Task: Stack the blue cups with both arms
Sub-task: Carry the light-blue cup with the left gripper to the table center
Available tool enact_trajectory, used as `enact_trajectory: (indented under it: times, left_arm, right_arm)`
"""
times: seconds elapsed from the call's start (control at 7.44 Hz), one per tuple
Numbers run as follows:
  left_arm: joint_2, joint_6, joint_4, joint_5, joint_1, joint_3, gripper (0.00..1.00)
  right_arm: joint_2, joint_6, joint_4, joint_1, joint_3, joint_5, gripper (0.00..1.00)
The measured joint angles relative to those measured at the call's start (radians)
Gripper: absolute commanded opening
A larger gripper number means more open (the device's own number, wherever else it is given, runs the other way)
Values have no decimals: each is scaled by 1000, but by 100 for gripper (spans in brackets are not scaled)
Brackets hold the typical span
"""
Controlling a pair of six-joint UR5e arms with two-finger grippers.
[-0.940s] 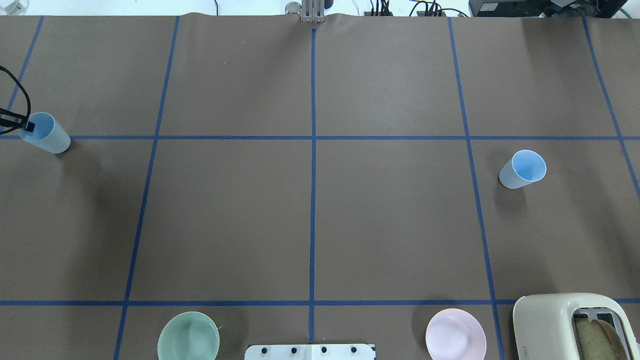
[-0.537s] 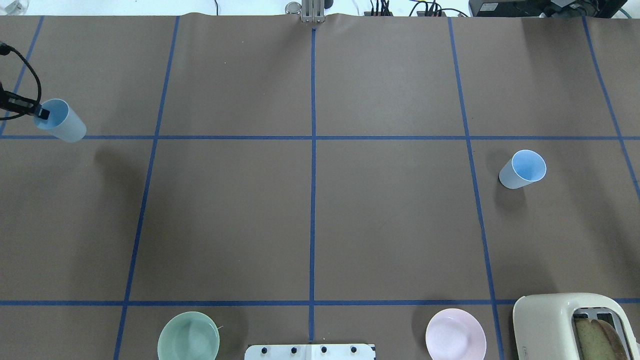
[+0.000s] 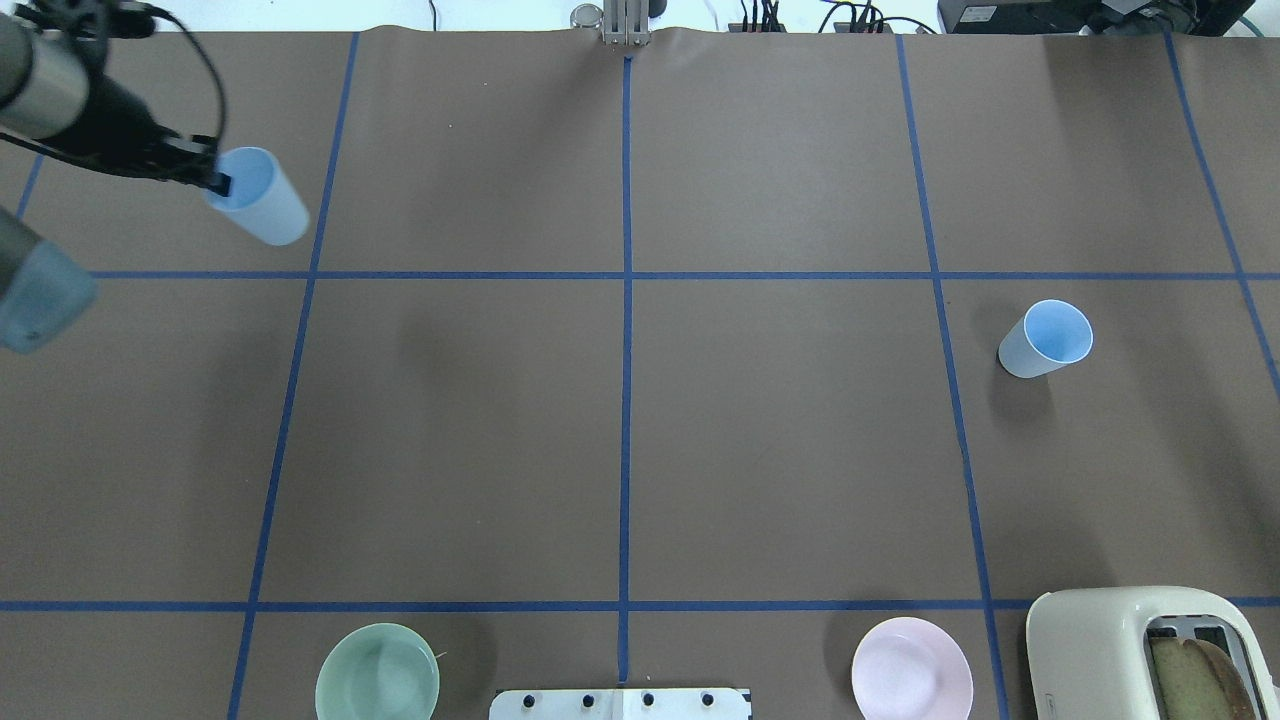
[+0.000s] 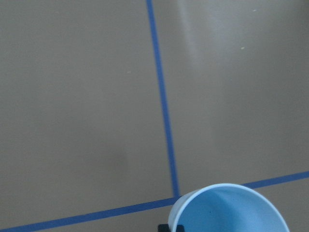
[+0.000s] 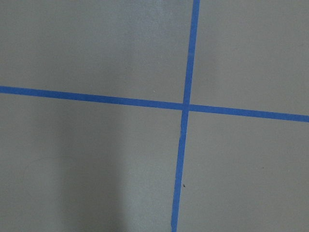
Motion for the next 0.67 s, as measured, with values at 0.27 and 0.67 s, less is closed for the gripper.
enact_trajectory:
  times: [0.27,0.67]
  left_arm:
    - [-179,-197,136,175,216,4,0]
    - [-280,-298,180,362,424,50,0]
  right_arm:
    - [-1,0,0,0,-1,1,100]
    - [-3,1,0,0,1,1,100]
